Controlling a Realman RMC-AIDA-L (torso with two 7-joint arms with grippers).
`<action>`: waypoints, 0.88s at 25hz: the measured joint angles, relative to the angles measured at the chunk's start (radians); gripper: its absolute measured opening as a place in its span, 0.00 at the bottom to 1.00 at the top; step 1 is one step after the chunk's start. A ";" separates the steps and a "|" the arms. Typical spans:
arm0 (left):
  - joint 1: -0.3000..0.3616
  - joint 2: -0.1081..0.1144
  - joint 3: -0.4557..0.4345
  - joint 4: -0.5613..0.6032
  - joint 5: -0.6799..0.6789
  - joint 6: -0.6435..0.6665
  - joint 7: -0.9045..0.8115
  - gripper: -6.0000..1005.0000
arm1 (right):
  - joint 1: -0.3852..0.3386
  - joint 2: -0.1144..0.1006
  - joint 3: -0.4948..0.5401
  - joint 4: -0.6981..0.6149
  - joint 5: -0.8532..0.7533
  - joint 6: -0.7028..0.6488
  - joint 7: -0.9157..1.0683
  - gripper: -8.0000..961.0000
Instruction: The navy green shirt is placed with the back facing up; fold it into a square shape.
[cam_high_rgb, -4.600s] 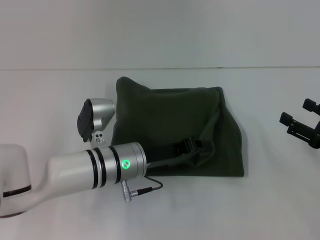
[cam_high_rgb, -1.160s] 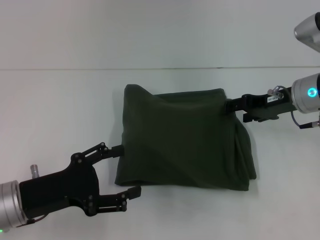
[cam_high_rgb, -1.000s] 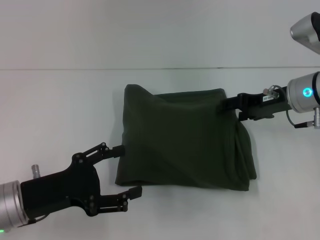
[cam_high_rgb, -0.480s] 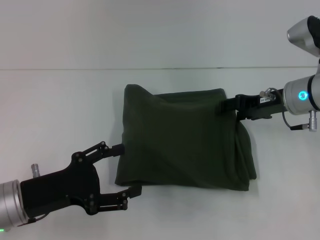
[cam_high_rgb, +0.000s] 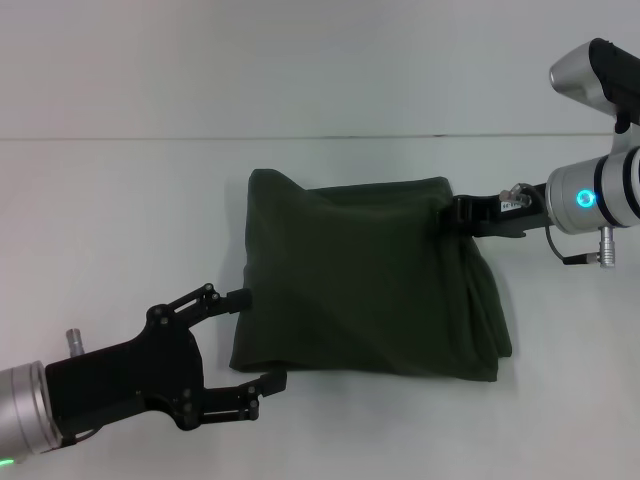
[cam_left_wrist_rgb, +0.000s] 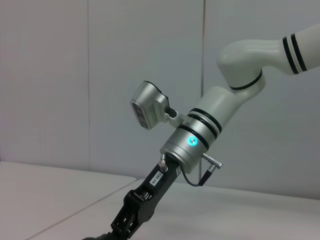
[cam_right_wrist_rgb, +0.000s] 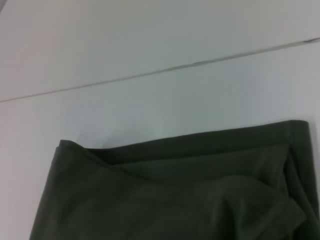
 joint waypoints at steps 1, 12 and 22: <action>-0.001 0.000 0.000 0.000 0.000 0.000 0.000 0.95 | 0.000 0.000 0.000 -0.002 0.000 -0.002 0.000 0.51; 0.000 0.000 0.000 -0.002 -0.001 -0.001 0.000 0.95 | -0.011 -0.012 0.004 -0.009 0.000 -0.011 0.002 0.14; -0.007 -0.001 0.000 -0.009 -0.003 -0.014 0.000 0.95 | -0.012 -0.013 0.002 -0.015 0.000 0.006 -0.023 0.06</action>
